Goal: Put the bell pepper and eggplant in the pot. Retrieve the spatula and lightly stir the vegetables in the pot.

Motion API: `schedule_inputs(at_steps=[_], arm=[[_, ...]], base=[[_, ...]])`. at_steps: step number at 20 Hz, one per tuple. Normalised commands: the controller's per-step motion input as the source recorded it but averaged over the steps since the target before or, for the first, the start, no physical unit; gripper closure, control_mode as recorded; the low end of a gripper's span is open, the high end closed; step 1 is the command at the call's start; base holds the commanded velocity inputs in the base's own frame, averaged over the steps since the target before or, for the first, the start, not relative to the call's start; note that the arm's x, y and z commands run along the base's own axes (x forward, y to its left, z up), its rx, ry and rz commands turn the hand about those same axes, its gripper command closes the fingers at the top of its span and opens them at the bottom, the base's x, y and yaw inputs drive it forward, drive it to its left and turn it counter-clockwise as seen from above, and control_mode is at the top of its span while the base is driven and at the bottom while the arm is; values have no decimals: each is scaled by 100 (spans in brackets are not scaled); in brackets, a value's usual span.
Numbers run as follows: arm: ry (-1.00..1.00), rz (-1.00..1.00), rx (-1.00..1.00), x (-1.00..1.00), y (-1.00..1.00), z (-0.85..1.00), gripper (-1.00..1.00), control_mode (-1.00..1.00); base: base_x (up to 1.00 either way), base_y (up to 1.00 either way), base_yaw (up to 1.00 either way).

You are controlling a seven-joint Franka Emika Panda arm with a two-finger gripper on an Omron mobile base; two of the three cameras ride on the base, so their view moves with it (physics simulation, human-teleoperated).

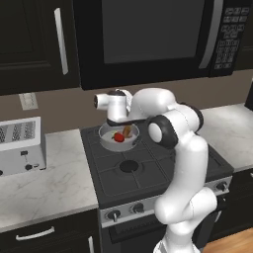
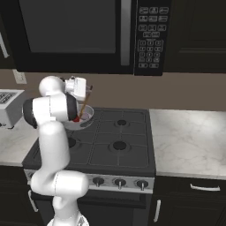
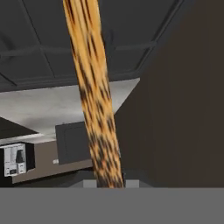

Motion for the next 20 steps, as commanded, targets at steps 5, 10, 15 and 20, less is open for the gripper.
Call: schedule_inputs(at_steps=[5,10,15,20], arm=[[0,0,-1,41,39,-28,100,-100],[-6,0,0,42,35,-13,100,-100],[-15,0,0,57,21,0,100,-100],[-4,0,0,12,-2,5,100,-100]], base=[[0,0,0],[0,0,0],[0,0,0],[0,0,0]])
